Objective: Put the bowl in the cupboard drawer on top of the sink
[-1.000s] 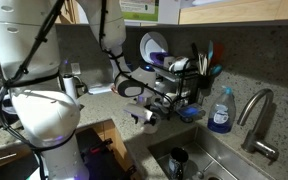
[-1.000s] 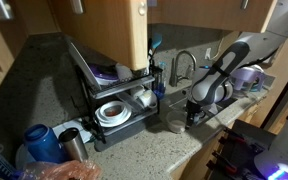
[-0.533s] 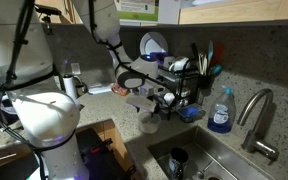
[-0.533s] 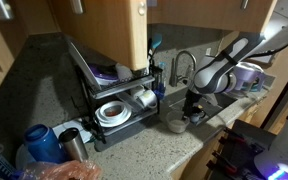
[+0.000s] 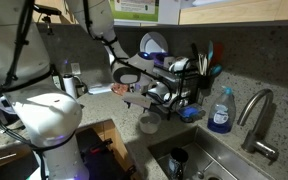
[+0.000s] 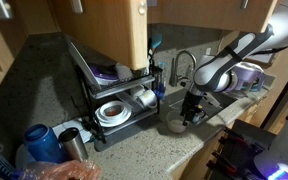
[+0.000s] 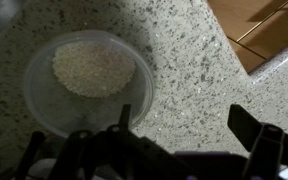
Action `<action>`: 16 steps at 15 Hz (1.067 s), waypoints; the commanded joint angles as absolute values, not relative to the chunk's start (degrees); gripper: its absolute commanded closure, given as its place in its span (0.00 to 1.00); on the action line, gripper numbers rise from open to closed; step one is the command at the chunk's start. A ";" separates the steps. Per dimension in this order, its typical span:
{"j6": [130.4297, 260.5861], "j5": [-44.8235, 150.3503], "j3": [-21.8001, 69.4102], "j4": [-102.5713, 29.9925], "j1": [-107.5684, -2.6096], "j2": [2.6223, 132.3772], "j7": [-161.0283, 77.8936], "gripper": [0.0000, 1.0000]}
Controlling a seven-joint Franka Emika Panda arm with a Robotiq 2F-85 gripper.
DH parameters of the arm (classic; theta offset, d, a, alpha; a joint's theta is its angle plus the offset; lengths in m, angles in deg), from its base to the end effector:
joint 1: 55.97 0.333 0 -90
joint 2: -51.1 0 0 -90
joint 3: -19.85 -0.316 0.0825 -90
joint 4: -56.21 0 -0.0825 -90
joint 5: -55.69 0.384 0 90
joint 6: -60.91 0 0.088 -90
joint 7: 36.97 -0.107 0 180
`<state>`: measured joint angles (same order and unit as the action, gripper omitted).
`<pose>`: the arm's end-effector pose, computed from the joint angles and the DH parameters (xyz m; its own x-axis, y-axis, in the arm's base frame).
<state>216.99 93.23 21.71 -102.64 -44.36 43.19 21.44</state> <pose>0.3855 0.0438 0.2592 0.8110 0.5278 0.2525 0.5731 -0.8035 -0.1610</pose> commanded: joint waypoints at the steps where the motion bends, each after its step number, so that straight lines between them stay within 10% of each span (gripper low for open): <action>1: 217.23 95.73 21.20 -102.64 -43.24 45.14 23.91 0.03; 16: 221.32 96.64 20.94 -102.96 -42.06 51.22 22.39 0.01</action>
